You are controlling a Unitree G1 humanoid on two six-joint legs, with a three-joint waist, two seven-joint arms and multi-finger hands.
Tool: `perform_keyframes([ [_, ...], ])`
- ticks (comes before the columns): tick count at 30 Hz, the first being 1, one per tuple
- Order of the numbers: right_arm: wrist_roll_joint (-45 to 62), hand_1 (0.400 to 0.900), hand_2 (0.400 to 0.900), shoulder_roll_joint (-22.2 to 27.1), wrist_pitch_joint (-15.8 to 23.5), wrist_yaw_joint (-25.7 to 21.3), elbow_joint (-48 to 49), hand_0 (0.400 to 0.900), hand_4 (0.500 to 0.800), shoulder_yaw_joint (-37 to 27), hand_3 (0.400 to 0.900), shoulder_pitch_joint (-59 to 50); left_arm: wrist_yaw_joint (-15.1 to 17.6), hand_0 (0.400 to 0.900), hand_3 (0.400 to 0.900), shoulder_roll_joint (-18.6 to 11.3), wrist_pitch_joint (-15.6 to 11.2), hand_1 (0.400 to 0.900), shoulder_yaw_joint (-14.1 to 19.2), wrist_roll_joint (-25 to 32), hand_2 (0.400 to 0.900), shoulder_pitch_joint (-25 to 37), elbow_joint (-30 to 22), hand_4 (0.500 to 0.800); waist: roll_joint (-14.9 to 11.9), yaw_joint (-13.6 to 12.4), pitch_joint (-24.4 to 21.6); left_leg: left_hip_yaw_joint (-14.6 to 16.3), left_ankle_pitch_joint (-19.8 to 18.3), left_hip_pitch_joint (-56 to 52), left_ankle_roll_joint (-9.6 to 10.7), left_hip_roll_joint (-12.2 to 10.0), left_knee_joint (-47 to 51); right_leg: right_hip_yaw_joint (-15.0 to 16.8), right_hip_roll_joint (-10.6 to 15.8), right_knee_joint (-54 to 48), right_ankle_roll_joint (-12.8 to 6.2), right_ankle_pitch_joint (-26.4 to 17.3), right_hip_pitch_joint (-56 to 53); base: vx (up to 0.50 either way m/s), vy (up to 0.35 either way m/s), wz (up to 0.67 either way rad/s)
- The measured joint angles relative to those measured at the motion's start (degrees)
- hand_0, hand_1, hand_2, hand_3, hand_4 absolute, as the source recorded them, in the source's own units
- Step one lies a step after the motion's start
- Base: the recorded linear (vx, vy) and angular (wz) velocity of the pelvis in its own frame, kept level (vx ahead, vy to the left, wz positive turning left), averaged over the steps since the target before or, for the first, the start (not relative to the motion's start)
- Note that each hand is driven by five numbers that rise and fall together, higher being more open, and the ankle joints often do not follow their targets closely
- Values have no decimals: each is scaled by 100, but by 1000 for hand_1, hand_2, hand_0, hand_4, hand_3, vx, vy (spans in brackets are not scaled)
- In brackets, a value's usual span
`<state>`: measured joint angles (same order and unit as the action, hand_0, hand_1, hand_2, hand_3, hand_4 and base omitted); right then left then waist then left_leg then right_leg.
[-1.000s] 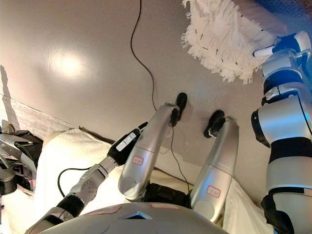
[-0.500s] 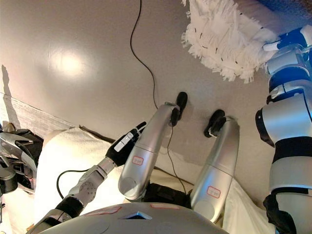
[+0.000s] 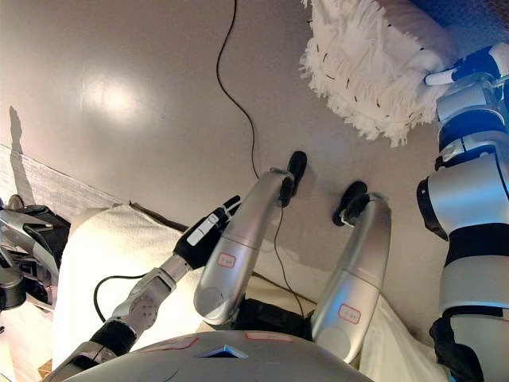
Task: Pick up the pillow and put it on the sofa.
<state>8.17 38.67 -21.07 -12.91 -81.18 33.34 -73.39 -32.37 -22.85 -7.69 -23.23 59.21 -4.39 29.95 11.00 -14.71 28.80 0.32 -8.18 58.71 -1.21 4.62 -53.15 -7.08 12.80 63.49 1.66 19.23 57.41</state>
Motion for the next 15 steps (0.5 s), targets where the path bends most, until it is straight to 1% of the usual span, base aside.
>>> perform_keyframes([
  [3,15,400,400,-17,235,63,21,400,500,-1,400,92,188,900,900,-18,1,900,-17,29,900,-40,3,800,-1,25,0,-20,122,-370,8,-50,426,-63,-81,-465,-13,-160,-375,-8,-31,-8],
  [7,12,400,400,-11,547,189,295,400,500,-9,400,472,420,900,900,-87,12,900,-17,49,900,-62,23,800,-5,38,2,-75,408,-1194,18,-105,1372,-242,-152,-1399,-31,-459,-1186,15,-40,-5],
  [11,-7,400,400,76,834,432,851,400,500,-8,400,1043,398,900,900,-118,19,900,116,248,900,-72,-7,800,-12,52,6,-121,653,-2107,-24,-125,2200,-383,-216,-2212,-108,-678,-2098,54,-29,-4],
  [14,-233,400,400,185,1019,624,1249,400,500,-2,400,1297,350,900,900,-118,151,900,349,246,900,-35,27,800,-30,117,14,-148,790,-2631,-38,-137,2658,-476,-260,-2695,-141,-830,-2620,-12,-24,-7],
  [15,-277,400,400,206,1053,667,1374,400,500,1,400,1323,347,900,900,-118,193,900,412,244,900,-36,47,800,-30,128,14,-143,825,-2752,-38,-162,2788,-552,-285,-2860,-144,-886,-2751,65,-61,-5],
])
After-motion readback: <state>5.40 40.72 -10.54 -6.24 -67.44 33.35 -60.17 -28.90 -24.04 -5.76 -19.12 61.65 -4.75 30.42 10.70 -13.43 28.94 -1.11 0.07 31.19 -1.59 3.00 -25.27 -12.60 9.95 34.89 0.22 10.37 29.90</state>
